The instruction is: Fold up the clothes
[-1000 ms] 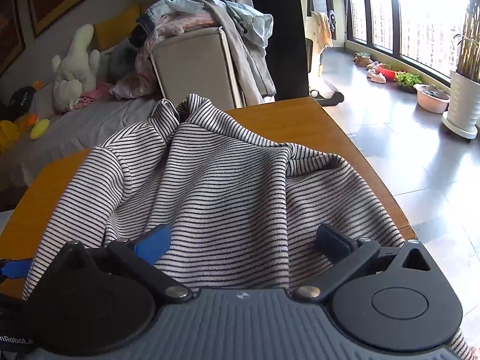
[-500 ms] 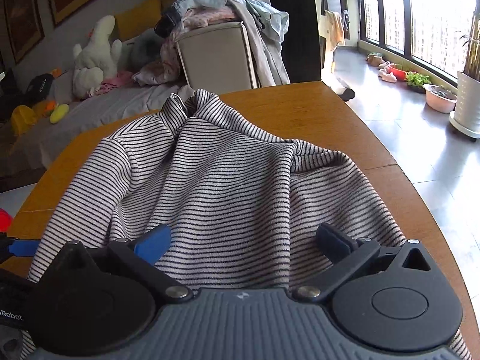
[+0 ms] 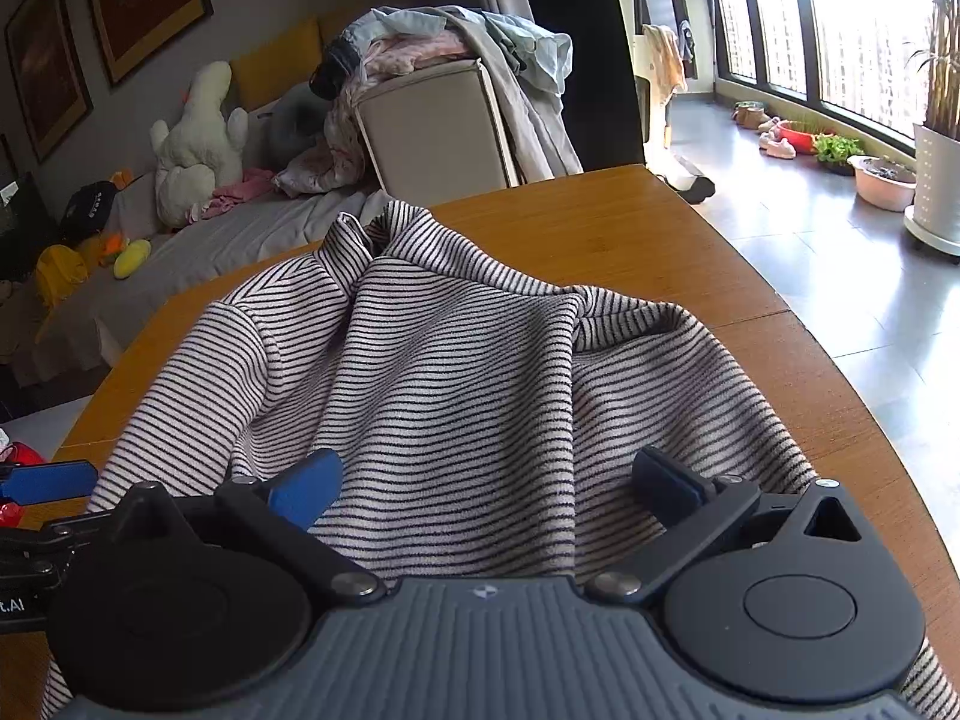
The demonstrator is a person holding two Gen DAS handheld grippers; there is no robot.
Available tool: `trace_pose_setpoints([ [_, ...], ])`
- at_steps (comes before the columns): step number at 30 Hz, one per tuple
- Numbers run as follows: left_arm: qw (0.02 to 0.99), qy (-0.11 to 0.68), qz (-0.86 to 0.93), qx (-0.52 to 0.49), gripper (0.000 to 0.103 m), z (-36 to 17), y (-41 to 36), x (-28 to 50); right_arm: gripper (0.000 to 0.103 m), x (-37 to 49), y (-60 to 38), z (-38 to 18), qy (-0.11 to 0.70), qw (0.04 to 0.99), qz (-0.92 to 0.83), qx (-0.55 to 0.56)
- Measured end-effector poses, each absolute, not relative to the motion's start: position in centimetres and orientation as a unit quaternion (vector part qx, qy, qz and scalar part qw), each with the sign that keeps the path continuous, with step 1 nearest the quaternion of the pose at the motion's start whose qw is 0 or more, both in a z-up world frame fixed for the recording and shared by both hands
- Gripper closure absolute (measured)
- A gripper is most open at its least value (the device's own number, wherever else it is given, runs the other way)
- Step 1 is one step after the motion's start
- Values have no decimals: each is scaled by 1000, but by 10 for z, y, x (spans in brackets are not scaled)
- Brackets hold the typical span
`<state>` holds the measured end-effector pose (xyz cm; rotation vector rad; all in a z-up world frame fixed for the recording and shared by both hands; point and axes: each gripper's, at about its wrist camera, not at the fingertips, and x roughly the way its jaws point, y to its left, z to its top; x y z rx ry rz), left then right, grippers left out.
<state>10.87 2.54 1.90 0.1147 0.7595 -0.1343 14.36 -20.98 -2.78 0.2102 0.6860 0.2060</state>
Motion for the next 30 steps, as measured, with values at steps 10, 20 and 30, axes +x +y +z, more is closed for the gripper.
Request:
trace_pose_setpoints([
  [10, 922, 359, -99, 104, 86, 8, 5, 105, 0, 141, -214, -30, 331, 931, 105, 116],
  [20, 941, 306, 22, 146, 96, 37, 80, 199, 0, 143, -220, -29, 333, 926, 108, 139],
  [30, 933, 348, 66, 67, 83, 13, 157, 258, 0, 164, -196, -16, 401, 908, 116, 35],
])
